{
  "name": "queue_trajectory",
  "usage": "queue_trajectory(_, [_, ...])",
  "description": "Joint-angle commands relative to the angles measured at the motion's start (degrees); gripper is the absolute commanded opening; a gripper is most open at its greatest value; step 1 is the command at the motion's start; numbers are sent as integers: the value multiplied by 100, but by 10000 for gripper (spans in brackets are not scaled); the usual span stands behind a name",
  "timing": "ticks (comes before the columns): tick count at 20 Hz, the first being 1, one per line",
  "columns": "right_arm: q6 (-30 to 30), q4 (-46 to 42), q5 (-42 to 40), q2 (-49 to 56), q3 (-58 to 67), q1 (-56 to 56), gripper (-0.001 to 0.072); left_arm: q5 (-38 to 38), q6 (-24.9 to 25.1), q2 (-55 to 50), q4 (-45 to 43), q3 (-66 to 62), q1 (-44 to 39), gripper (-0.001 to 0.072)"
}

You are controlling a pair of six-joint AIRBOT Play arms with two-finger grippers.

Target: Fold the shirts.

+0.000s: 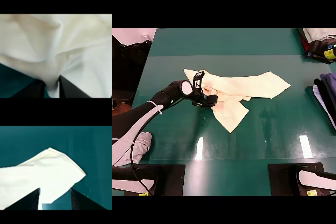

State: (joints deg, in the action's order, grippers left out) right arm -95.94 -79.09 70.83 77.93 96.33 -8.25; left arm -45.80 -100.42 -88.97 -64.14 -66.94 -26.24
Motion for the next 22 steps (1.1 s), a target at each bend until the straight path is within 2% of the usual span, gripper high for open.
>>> queue_trajectory(1, [0, -2, 149, -4, 2, 2, 450, 85, 46, 7, 35, -22, -7, 40])
queue_trajectory(4, [13, -9, 389, -4, 2, 2, 449, -619, 313, 136, -459, -247, -7, 31])
queue_trajectory(8, [535, -4, 1379, -57, -173, -11, 448, -1821, 339, 1128, -2286, -251, 22, 32])
queue_trajectory(10, [651, -2, 1609, -284, -745, -13, 448, -2424, 586, 1740, -2726, -249, 22, 31])
queue_trajectory(12, [667, 4, 1617, -625, -1563, -9, 448, -2706, 793, 2356, -2723, -105, 22, 32])
queue_trajectory(18, [890, 179, 1228, -1646, -3952, -9, 447, -3042, 721, 3744, -2892, 1412, 59, 32])
queue_trajectory(22, [1224, 905, 610, -1700, -4758, -9, 448, -2962, 564, 3932, -2857, 1912, 844, 32])
